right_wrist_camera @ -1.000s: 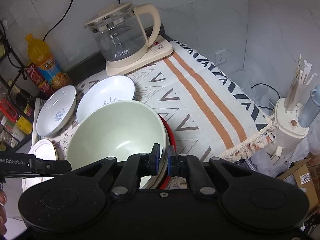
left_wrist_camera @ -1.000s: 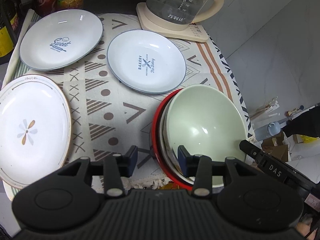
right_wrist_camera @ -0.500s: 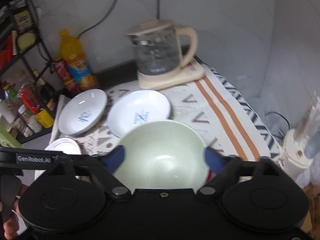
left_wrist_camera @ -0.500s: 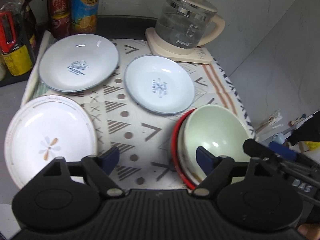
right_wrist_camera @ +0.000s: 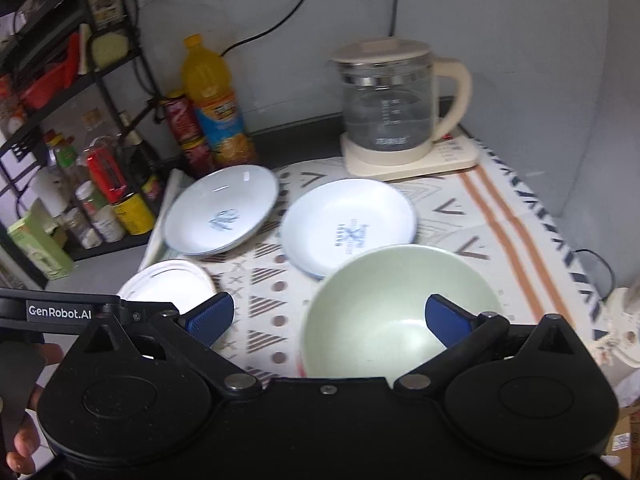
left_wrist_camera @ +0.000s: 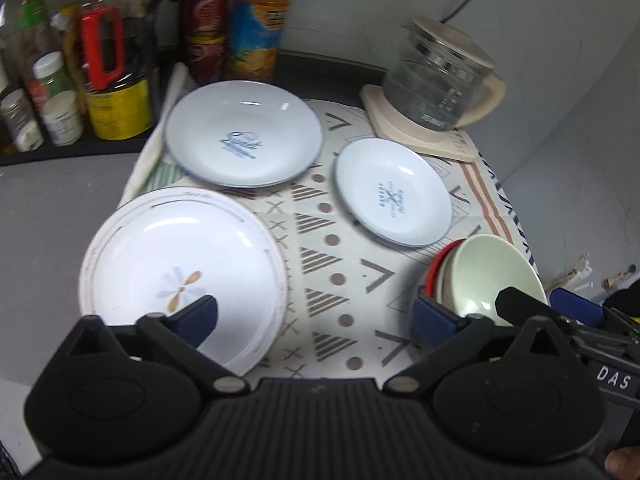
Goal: Organize plates and bowls
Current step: 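Move both grippers back toward the white plates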
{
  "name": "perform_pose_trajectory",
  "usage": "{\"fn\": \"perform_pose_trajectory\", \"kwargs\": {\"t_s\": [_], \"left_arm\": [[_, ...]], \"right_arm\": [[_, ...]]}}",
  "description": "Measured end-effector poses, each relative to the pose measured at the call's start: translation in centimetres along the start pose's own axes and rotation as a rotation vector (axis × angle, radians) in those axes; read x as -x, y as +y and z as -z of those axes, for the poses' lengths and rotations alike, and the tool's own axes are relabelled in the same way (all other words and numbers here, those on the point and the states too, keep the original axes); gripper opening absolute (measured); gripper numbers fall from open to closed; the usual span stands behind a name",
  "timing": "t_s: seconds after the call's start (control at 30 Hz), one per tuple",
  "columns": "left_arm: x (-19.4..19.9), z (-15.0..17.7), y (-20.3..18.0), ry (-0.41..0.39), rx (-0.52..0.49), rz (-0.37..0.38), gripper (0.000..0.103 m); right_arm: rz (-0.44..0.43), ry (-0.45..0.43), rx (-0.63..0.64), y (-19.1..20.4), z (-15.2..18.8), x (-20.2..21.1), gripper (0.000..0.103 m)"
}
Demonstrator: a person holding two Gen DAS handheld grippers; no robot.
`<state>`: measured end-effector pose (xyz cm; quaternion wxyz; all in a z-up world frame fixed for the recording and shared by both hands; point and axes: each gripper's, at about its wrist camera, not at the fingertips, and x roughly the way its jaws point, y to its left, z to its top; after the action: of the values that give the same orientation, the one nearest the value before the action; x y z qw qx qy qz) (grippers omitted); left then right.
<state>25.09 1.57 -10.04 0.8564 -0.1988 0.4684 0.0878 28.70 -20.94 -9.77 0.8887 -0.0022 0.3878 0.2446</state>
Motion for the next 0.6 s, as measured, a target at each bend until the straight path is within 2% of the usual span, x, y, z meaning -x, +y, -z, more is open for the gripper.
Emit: {"fn": "perform_pose_trajectory", "kwargs": {"t_s": [0.13,0.6], "left_arm": [[0.7,0.5,1.5,0.0,0.032,-0.015,0.103],[2.9,2.0,7.0,-0.021,0.151,-0.089,0.103]], "right_arm": [[-0.036,0.038,0.023,1.3,0.1,-0.8,0.103],[-0.118,0.064,0.132,6.0,0.0,-2.1,0.103]]}}
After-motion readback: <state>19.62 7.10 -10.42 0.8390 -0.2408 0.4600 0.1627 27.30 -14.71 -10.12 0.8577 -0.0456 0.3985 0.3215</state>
